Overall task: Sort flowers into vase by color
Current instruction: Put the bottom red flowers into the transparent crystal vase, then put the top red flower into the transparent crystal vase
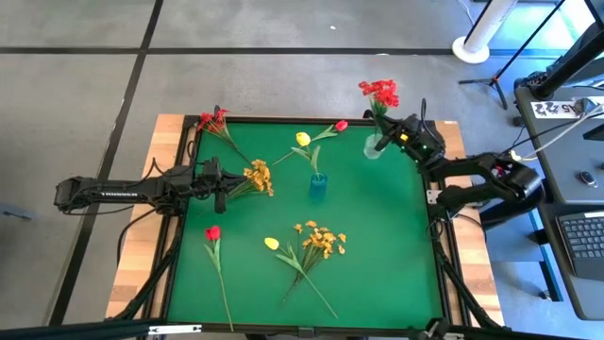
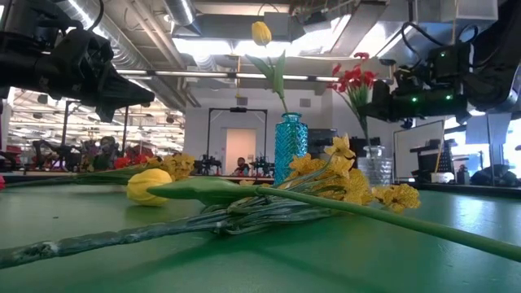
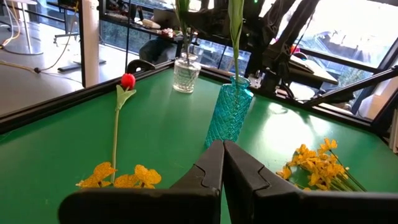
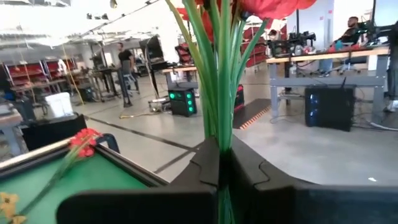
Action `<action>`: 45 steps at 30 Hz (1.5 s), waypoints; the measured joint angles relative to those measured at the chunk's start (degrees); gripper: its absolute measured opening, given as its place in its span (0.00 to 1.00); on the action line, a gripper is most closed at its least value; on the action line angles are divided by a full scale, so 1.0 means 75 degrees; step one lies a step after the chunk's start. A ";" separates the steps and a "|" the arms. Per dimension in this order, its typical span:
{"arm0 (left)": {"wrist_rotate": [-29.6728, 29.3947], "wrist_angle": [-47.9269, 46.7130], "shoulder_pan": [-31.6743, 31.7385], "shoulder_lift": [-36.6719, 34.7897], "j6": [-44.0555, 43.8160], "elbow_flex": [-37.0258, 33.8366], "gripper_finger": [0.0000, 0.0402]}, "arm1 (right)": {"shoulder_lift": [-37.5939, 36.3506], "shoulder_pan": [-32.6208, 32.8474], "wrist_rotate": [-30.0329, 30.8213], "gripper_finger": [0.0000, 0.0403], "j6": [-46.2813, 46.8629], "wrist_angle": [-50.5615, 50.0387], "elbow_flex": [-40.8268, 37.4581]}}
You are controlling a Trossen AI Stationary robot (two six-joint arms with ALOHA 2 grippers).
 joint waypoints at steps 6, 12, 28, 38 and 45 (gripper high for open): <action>-0.0002 0.0000 0.0002 -0.0001 0.0001 0.0001 0.01 | 0.0489 0.0000 -0.0194 0.03 -0.0010 0.0266 0.0000; -0.0002 -0.0003 0.0002 0.0000 0.0002 0.0000 0.01 | 0.0505 0.0000 -0.0718 0.08 -0.0036 0.0224 0.0000; -0.0002 -0.0003 0.0001 0.0000 0.0002 0.0002 0.01 | -0.0461 -0.0009 -0.0752 0.51 -0.0192 -0.1834 0.0000; -0.0002 -0.0001 0.0002 -0.0001 0.0002 0.0001 0.01 | -0.1999 -0.0009 -0.0731 0.73 -0.0207 -0.4524 0.0000; -0.0002 -0.0003 0.0002 0.0000 -0.0001 0.0003 0.01 | -0.3721 0.0000 -0.1343 0.75 0.0106 -0.6098 0.0000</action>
